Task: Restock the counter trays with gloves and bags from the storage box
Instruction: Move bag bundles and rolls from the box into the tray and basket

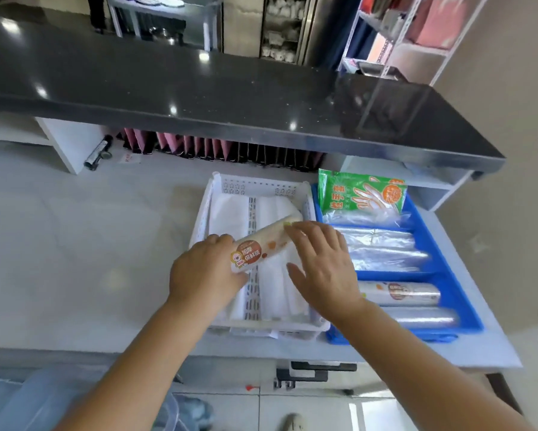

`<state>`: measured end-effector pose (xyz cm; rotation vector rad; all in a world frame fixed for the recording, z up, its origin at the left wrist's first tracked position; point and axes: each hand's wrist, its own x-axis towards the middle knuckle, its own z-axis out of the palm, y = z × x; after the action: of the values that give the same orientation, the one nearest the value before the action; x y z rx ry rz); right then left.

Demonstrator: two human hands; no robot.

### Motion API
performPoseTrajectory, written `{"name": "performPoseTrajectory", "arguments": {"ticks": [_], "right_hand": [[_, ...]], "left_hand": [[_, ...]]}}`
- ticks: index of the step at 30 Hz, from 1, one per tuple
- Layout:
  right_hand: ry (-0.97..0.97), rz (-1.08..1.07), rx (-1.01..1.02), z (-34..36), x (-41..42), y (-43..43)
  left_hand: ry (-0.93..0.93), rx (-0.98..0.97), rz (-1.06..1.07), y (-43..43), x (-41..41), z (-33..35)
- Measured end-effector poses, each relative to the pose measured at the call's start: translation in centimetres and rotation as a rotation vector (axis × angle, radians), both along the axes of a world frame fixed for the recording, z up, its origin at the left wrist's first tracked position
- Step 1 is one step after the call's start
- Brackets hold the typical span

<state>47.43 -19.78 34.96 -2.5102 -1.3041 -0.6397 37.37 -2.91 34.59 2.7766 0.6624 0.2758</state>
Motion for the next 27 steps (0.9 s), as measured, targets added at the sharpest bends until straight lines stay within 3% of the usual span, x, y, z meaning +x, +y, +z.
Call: {"name": "performPoseTrajectory", "arguments": {"ticks": [5,10,15,18,22,27], "right_hand": [[-0.06,-0.013,-0.264,1.0,2.6,-5.6],[-0.031,-0.049,-0.202,1.2,6.2,-11.8],[0.056,-0.173,-0.098,0.1,11.3,-19.5],[0.095,-0.184,-0.064,-1.4,13.7,-23.3],[0.111,-0.117,-0.062,-3.3,15.7,-26.2],[0.126,-0.035,-0.045,-4.9,16.8,-27.3]], "left_hand": [[-0.002,0.069,-0.235,-5.9,3.7,1.0],[-0.062,0.128,-0.331,-10.8,6.8,1.2],[-0.121,0.052,-0.187,-14.3,8.7,0.6],[-0.036,-0.064,-0.224,-17.2,9.4,-0.8],[0.082,0.094,-0.332,-20.8,9.8,-3.1],[0.21,0.184,-0.234,-22.6,9.7,-4.5]]}}
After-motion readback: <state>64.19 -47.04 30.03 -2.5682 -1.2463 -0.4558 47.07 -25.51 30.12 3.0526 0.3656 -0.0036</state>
